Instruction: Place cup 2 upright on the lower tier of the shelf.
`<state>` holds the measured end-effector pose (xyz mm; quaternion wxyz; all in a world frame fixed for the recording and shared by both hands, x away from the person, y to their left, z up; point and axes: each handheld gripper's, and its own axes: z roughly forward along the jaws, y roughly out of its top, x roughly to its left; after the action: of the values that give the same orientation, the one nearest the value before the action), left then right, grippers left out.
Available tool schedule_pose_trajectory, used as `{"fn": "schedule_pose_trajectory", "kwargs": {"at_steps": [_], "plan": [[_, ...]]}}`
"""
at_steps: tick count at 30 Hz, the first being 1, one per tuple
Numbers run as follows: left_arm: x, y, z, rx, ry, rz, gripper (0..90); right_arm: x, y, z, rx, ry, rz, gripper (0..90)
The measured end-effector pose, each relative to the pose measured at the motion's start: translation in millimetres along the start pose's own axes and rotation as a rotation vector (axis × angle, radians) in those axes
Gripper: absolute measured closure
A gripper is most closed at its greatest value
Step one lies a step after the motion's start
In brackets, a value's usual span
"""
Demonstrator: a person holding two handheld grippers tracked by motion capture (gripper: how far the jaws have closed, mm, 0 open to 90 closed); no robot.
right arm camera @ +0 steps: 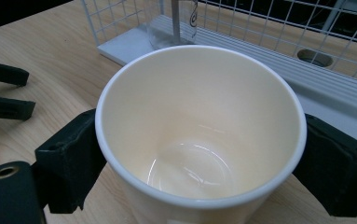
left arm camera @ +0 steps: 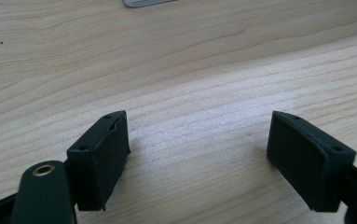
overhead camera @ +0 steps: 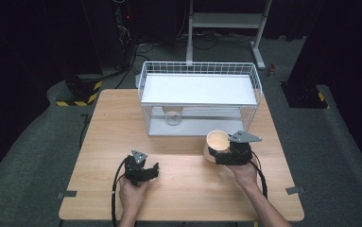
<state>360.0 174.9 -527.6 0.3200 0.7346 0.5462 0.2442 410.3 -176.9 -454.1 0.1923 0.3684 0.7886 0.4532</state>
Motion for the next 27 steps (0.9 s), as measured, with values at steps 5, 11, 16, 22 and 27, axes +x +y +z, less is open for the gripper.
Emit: {"fn": "schedule_pose_trajectory", "kwargs": {"at_steps": [5, 11, 16, 22, 27], "plan": [[-0.1, 0.0, 0.1, -0.002, 0.001, -0.002, 21.4, -4.6, 4.9, -0.6, -0.001, -0.017, 0.001, 10.3], [0.0, 0.0, 0.1, -0.002, 0.000, -0.002, 21.4, -12.8, 12.9, 5.2, -0.004, -0.035, 0.027, 10.3], [0.0, 0.0, 0.0, -0.002, 0.000, -0.002, 21.5, -15.5, 20.6, 13.8, -0.012, -0.046, 0.041, 10.3], [0.0, 0.0, 0.1, -0.002, -0.001, -0.002, 21.5, -18.6, 24.5, 28.0, -0.003, -0.070, 0.045, 10.3], [0.2, 0.0, -0.1, 0.000, -0.002, 0.002, 21.7, -23.4, 21.3, 34.4, 0.010, -0.097, 0.059, 10.3]]}}
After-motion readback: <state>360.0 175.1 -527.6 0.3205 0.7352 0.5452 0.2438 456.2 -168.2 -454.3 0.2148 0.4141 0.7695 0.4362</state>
